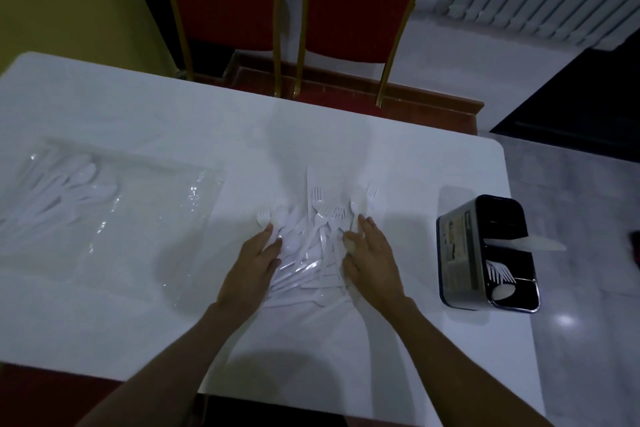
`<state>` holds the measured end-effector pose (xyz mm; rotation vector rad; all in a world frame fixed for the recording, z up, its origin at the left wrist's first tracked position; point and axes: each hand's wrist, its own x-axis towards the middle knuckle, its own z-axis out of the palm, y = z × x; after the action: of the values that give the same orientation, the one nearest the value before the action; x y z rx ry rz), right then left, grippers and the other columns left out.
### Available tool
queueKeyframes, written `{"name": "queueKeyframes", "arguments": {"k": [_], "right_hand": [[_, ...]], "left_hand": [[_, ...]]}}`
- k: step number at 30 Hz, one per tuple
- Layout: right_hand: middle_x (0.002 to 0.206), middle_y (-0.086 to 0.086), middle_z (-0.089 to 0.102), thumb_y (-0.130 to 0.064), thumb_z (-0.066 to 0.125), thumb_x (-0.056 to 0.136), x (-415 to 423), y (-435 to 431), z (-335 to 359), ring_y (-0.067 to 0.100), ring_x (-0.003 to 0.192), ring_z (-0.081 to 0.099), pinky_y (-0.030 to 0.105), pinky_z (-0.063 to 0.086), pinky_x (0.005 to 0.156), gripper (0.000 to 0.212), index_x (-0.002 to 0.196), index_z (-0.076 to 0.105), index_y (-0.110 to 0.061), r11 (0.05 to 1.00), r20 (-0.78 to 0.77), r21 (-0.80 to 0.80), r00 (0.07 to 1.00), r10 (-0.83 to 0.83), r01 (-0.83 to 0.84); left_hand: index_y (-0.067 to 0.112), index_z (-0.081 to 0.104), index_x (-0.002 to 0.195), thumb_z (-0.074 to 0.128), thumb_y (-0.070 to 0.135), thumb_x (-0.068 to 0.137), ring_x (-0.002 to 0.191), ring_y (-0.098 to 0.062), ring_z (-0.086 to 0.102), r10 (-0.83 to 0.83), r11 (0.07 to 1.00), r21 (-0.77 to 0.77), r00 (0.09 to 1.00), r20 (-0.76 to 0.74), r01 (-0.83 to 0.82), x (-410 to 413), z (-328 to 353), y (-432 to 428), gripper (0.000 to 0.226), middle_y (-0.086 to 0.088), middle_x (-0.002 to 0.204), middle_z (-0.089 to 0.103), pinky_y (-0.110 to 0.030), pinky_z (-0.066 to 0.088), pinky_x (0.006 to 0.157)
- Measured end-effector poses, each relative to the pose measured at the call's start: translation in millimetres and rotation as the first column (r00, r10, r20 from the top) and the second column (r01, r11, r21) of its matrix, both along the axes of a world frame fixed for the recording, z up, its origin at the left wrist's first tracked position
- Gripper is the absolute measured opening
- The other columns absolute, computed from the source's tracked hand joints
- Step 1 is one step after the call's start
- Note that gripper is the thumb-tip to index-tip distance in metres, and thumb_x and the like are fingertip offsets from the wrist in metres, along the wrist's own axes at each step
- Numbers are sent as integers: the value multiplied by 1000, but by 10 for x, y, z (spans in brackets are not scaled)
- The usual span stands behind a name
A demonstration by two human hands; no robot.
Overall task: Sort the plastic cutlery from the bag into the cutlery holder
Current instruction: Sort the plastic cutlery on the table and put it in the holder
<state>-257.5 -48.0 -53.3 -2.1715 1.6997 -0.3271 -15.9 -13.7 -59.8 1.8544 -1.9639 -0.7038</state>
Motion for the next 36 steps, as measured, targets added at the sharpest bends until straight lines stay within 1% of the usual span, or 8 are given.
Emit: {"name": "queueKeyframes", "arguments": {"k": [3, 8, 13, 17, 23, 30, 33, 36], "right_hand": [[120, 13, 63, -17, 76, 77, 266, -96, 76, 33, 107, 61, 41, 53, 84, 31, 106, 67, -13, 992, -27, -117, 998, -59, 56], [93, 6, 66, -15, 69, 81, 763, -373, 92, 27, 80, 63, 36, 51, 64, 12, 93, 71, -12, 985, -22, -167, 999, -38, 34], [101, 13, 61, -30, 61, 91, 1036, -760, 135, 30, 93, 60, 38, 49, 77, 29, 102, 60, -4, 949, -63, 159, 962, -266, 273], [105, 15, 61, -14, 54, 91, 1042, -823, 140, 33, 97, 62, 36, 49, 75, 17, 103, 57, -2, 887, -97, 219, 913, -396, 408], [94, 13, 66, -16, 62, 88, 869, -707, 137, 27, 86, 63, 32, 49, 74, 14, 93, 64, -3, 768, 45, 307, 798, -601, 561], [79, 5, 63, -12, 68, 84, 844, -489, 233, 14, 68, 56, 16, 43, 61, 6, 84, 64, -8, 828, 226, 228, 799, -557, 512], [81, 6, 63, -14, 68, 82, 828, -437, 243, 17, 71, 60, 19, 46, 67, 7, 81, 63, -8, 839, 269, 215, 796, -542, 499], [69, 1, 58, -11, 67, 81, 810, -398, 293, 12, 62, 54, 7, 40, 59, 11, 79, 57, -6, 827, 358, 299, 748, -559, 475]], "left_hand": [[8, 66, 113, 59, 9, 90, 124, -28, 46, 92, 996, -2, 996, -20, -92, -29, 110, -79, 23, -12, 135, 50, -32, 44, 97], [14, 66, 103, 64, 11, 85, 101, -23, 54, 107, 994, 30, 993, 46, -109, 92, 145, -185, 18, -4, 114, 56, -37, 56, 67], [21, 59, 95, 64, 22, 86, 89, -14, 54, 131, 988, 83, 991, 19, -132, 365, 103, -210, 10, 7, 102, 52, -29, 51, 67], [23, 54, 88, 68, 28, 82, 76, -12, 51, 136, 983, 138, 988, -69, -125, 464, 114, -260, 16, 12, 85, 49, -28, 44, 64], [21, 62, 83, 66, 36, 82, 87, -13, 49, 86, 995, 48, 995, 48, -88, 473, 166, -265, 16, 8, 84, 58, -23, 38, 58], [14, 67, 89, 62, 37, 84, 84, -18, 59, 147, 964, 216, 987, 62, -158, 205, 209, -267, 23, -1, 89, 62, -32, 51, 70], [13, 70, 87, 63, 30, 84, 79, -18, 62, 225, 951, 223, 974, -25, -214, 167, 200, -257, 19, -2, 85, 66, -29, 50, 68], [14, 71, 81, 62, 29, 85, 71, -17, 64, 277, 948, 205, 950, -143, -246, 207, 203, -228, 18, 1, 75, 69, -29, 52, 65]]}}
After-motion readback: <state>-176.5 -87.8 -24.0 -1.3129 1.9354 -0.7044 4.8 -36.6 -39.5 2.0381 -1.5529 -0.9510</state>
